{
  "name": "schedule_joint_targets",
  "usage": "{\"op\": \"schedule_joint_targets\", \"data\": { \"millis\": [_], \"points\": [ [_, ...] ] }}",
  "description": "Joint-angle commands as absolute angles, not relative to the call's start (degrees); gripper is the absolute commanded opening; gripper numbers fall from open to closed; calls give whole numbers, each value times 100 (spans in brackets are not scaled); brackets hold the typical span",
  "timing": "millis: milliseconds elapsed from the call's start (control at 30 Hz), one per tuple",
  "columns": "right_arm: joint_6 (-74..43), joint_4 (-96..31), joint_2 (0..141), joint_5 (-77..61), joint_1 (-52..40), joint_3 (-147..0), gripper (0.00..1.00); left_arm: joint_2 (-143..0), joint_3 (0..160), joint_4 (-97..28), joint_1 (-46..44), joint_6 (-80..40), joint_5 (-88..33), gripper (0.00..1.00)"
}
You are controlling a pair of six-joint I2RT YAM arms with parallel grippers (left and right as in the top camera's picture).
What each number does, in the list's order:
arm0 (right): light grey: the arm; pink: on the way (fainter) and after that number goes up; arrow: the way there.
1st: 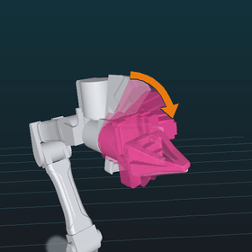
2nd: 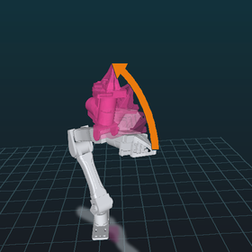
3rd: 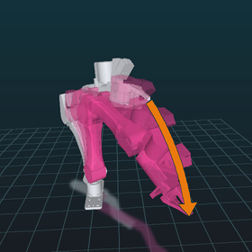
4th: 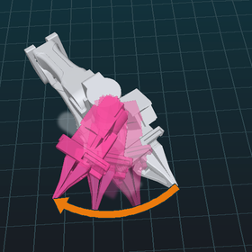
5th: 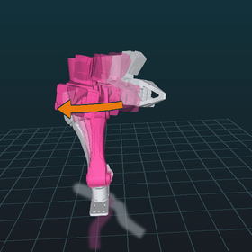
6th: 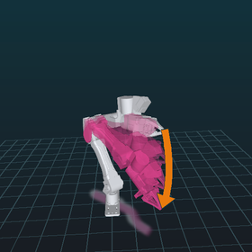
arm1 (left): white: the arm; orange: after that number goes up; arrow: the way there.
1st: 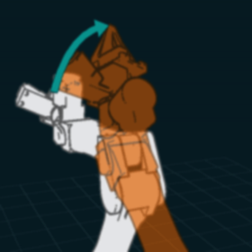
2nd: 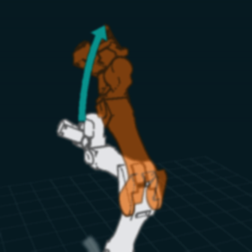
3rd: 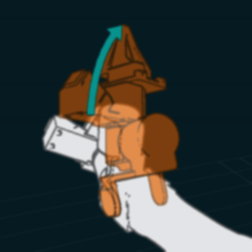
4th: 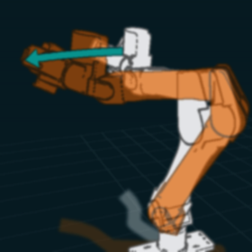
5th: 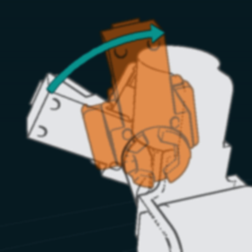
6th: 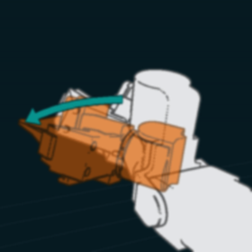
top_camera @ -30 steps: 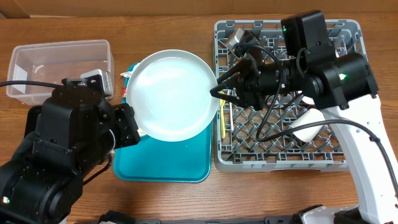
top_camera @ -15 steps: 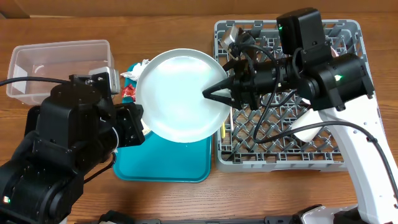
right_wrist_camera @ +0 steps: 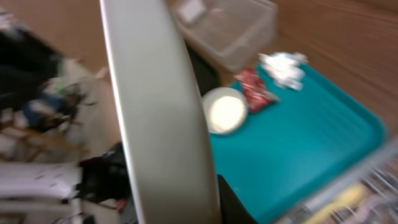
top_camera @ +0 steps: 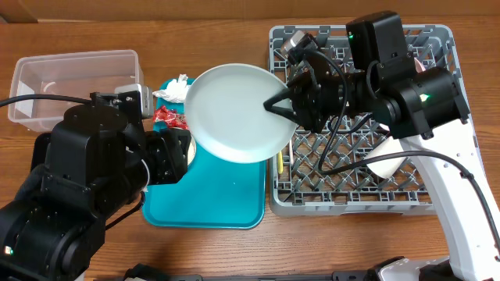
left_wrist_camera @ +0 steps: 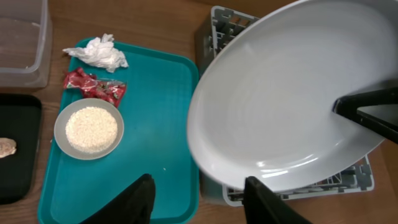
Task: Sort waste into correct bins and load items into the dishwasher rack
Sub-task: 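Stand the white plate upright in the rack beside the pink plate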
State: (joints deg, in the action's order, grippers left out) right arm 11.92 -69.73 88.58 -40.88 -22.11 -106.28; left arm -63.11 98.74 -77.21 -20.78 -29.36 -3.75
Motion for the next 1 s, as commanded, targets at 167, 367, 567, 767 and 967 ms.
{"op": "schedule_joint_targets", "data": {
  "millis": [167, 367, 567, 767, 967],
  "points": [
    [-753, -7325, 8379, -141, -1643, -10659, 4, -6248, 10147, -7937, -2104, -2823, 191, 59],
    [-775, -7717, 8416, 770, -742, -10652, 4, -6248, 11104, -8265, -2104, -2574, 244, 100],
    [-707, -7795, 8576, 1118, -67, -10641, 4, -6246, 11872, -8374, -2104, -2571, 399, 100],
    [-272, -7693, 8897, 1457, 8, -10508, 4, -6274, 11900, -8405, -2104, -2569, 405, 100],
    [51, -7459, 9360, 1605, 8, -10265, 5, -6305, 11900, -8403, -2104, -2569, 403, 100]
  ]
}}
